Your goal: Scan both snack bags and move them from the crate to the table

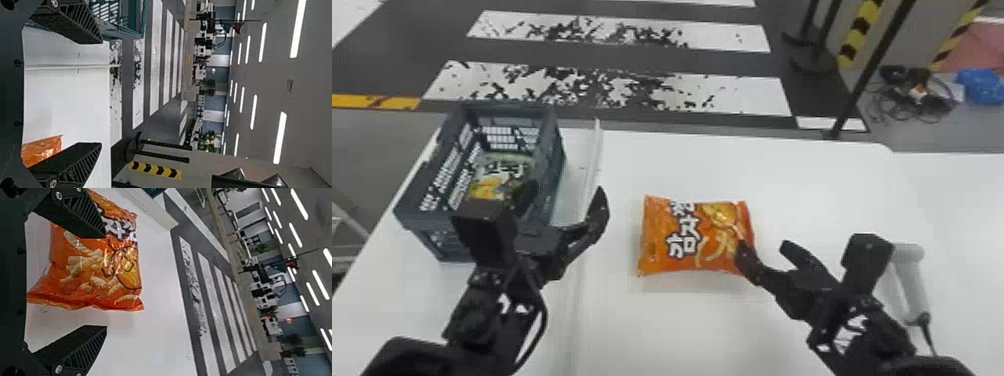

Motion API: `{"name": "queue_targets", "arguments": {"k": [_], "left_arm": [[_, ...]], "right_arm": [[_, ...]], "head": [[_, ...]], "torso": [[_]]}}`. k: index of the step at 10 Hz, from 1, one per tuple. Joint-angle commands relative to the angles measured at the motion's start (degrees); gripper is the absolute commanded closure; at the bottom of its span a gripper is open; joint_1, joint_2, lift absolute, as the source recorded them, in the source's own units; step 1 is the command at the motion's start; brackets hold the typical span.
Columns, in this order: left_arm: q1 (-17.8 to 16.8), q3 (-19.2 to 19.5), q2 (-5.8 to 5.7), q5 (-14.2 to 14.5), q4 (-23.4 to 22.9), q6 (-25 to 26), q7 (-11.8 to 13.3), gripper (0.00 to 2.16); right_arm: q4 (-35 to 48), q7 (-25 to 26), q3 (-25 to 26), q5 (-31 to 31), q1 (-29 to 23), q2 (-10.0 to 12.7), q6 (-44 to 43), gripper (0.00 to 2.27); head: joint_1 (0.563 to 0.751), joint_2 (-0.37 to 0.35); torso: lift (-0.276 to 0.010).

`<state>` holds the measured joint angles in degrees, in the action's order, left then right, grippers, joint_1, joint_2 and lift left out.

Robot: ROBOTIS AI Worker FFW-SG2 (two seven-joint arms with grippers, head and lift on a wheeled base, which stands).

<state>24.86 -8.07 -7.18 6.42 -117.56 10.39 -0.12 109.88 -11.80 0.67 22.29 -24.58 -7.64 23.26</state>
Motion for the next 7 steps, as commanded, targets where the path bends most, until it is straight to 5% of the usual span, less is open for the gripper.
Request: {"name": "queue_targets", "arguments": {"k": [1, 4, 7], "left_arm": [[0.4, 0.2, -0.55, 0.4, 0.0, -0.1, 0.4, 0.07], [0.5, 0.3, -0.90, 1.8, 0.8, -0.1, 2.1, 0.07], [0.4, 0.3, -1.26, 1.9, 0.8, -0.1, 2.1, 0.07]], "right_arm": [[-0.5, -1.4, 3.4, 2.8, 2.4, 0.2, 8.0, 0.11], [-5.8, -8.2, 12.1, 11.6, 9.2, 0.1, 30.5, 0.10], [-11.4, -9.9, 13.3, 15.2, 12.8, -0.2, 32.1, 0.10]], "head": [[0.695, -0.030], [0.695, -0.060], [0.695, -0.061]], "torso": [[-0.088], [-0.088], [-0.088]]}}
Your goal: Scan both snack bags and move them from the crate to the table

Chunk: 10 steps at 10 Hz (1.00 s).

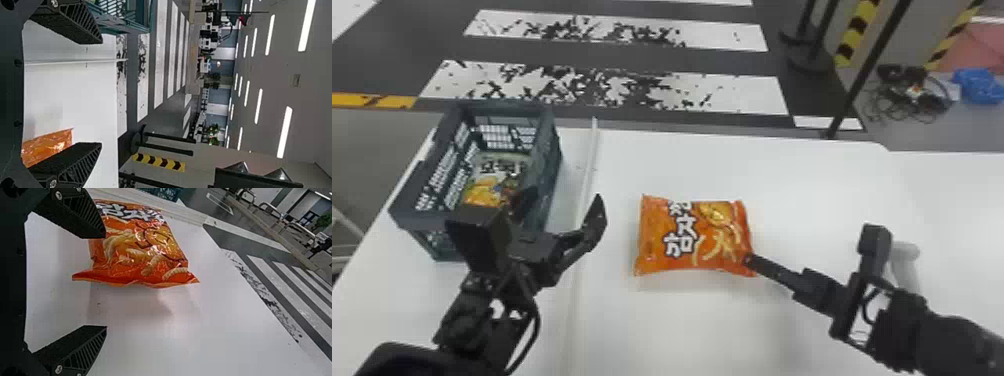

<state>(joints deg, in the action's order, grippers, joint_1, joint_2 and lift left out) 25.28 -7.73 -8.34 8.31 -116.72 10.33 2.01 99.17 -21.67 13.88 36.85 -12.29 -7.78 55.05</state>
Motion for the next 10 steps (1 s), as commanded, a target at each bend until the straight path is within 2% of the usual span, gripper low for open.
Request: {"name": "queue_targets", "arguments": {"k": [1, 5, 6, 7, 8, 9, 10], "left_arm": [[-0.2, 0.0, -0.10, 0.1, 0.2, 0.2, 0.1, 0.07], [-0.6, -0.1, -0.36, 0.8, 1.0, 0.2, 0.2, 0.07], [-0.7, -0.2, -0.36, 0.8, 1.1, 0.2, 0.3, 0.07], [-1.4, -0.8, -0.45, 1.0, 1.9, 0.2, 0.5, 0.07], [-1.4, -0.8, -0.63, 1.3, 2.0, 0.2, 0.5, 0.07], [-1.4, -0.8, -0.63, 1.3, 2.3, 0.2, 0.5, 0.07], [-1.6, -0.9, -0.63, 1.3, 2.4, 0.2, 0.5, 0.07]], "right_arm": [[-1.2, 0.0, 0.0, 0.9, 1.1, 0.0, 0.3, 0.10], [-5.6, -0.1, -3.2, 1.6, 5.4, 0.0, 3.3, 0.11], [-7.2, -0.1, -4.2, 1.4, 6.7, 0.1, 3.3, 0.23], [-8.0, -0.1, -4.0, 0.9, 7.0, 0.0, 3.3, 1.00], [-8.1, 0.8, -4.1, -0.9, 7.3, 0.1, 3.1, 2.13], [-8.1, -0.1, -3.9, -1.2, 7.2, 0.0, 2.6, 2.26], [-7.8, -1.7, -3.4, -0.9, 6.4, 0.0, -0.9, 2.26]], "head": [[0.695, -0.060], [0.695, -0.040], [0.695, -0.025], [0.695, -0.010], [0.695, -0.007], [0.695, -0.017], [0.695, -0.022]], "torso": [[-0.088], [-0.088], [-0.088], [-0.088], [-0.088], [-0.088], [-0.088]]}}
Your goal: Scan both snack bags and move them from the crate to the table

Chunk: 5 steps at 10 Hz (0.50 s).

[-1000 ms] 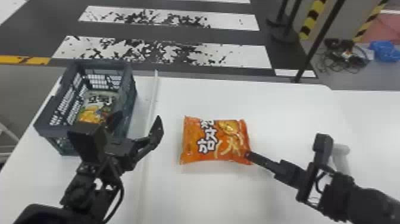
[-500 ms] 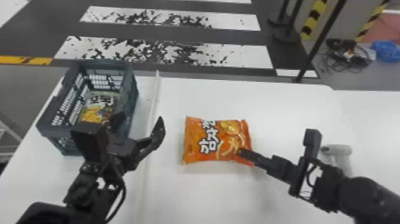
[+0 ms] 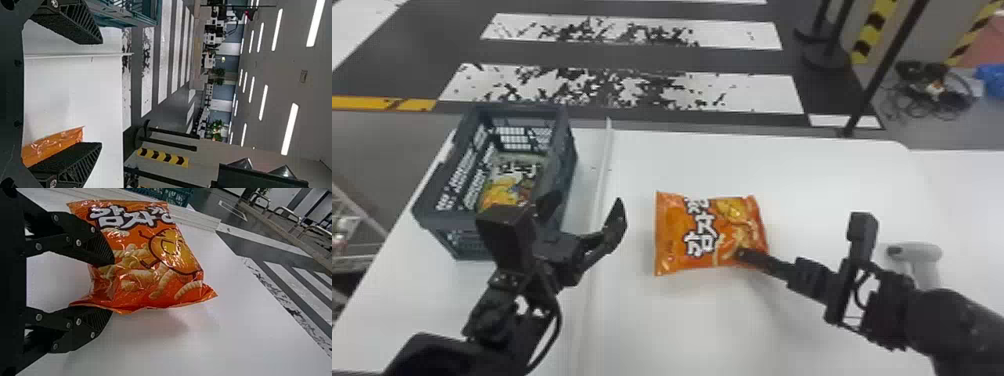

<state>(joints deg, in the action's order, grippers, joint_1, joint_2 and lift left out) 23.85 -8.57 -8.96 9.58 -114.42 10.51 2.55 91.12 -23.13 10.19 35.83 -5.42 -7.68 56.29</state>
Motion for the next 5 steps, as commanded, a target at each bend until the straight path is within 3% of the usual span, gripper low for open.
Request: {"name": "queue_targets", "arguments": {"k": [1, 4, 5], "left_arm": [[-0.1, -0.1, 0.08, 0.0, 0.1, 0.0, 0.0, 0.08], [-0.1, -0.1, 0.17, 0.0, 0.0, 0.0, 0.0, 0.08], [-0.1, -0.1, 0.17, 0.1, -0.1, 0.0, 0.0, 0.08]], "right_arm": [[1.3, -0.2, 0.5, 0.7, -1.2, 0.0, -3.8, 2.26], [12.4, 0.9, 3.0, 0.3, -4.1, -0.1, -3.9, 2.26], [18.7, 2.5, 3.2, -4.4, -5.4, -0.4, -4.3, 2.26]], "head": [[0.695, -0.026], [0.695, -0.046], [0.695, -0.056]], "torso": [[-0.088], [-0.088], [-0.088]]}}
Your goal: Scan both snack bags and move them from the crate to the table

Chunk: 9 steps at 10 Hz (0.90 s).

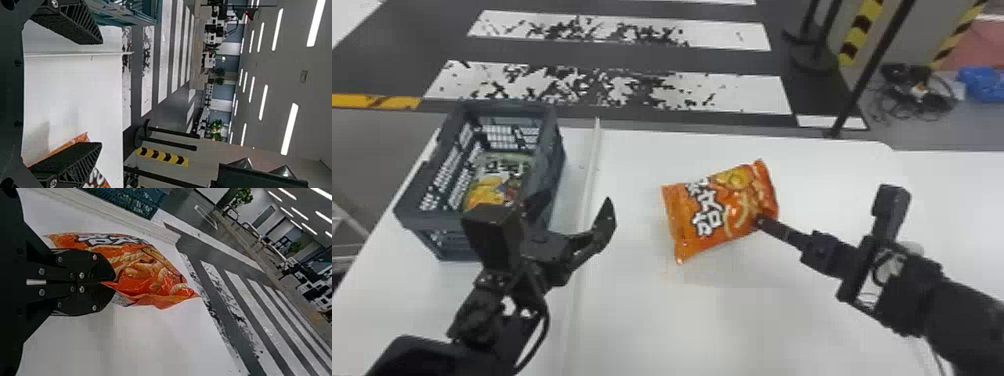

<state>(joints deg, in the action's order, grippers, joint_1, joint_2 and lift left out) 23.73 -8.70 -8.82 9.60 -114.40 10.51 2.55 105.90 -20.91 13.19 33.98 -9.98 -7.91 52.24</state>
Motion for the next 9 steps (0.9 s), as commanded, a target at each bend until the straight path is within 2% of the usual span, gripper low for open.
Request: {"name": "queue_targets", "arguments": {"k": [1, 3, 5, 8, 9], "left_arm": [[0.0, 0.0, -0.06, 0.1, -0.2, 0.0, 0.0, 0.08], [0.0, 0.0, -0.15, 0.2, -0.5, 0.0, 0.0, 0.08], [0.0, 0.0, -0.24, 0.3, -0.4, 0.2, 0.0, 0.08], [0.0, 0.0, -0.32, 0.3, -0.5, 0.2, 0.0, 0.08], [-0.1, 0.2, -0.41, 0.4, -0.4, 0.2, 0.0, 0.08]], "right_arm": [[9.3, 1.9, -1.3, -9.1, -2.2, -1.1, -2.5, 2.26], [16.3, 6.1, -7.1, -24.9, -4.0, -4.8, -9.2, 2.26], [17.3, 8.9, -16.2, -43.7, -5.7, -9.1, -17.3, 2.26], [10.2, 13.5, -30.9, -71.7, -6.9, -13.6, -25.2, 2.26], [8.1, 14.0, -33.0, -74.9, -7.6, -15.0, -27.3, 2.25]], "head": [[0.695, -0.065], [0.695, -0.111], [0.695, -0.131], [0.695, -0.103], [0.695, -0.079]], "torso": [[-0.088], [-0.088], [-0.088], [-0.088], [-0.088]]}}
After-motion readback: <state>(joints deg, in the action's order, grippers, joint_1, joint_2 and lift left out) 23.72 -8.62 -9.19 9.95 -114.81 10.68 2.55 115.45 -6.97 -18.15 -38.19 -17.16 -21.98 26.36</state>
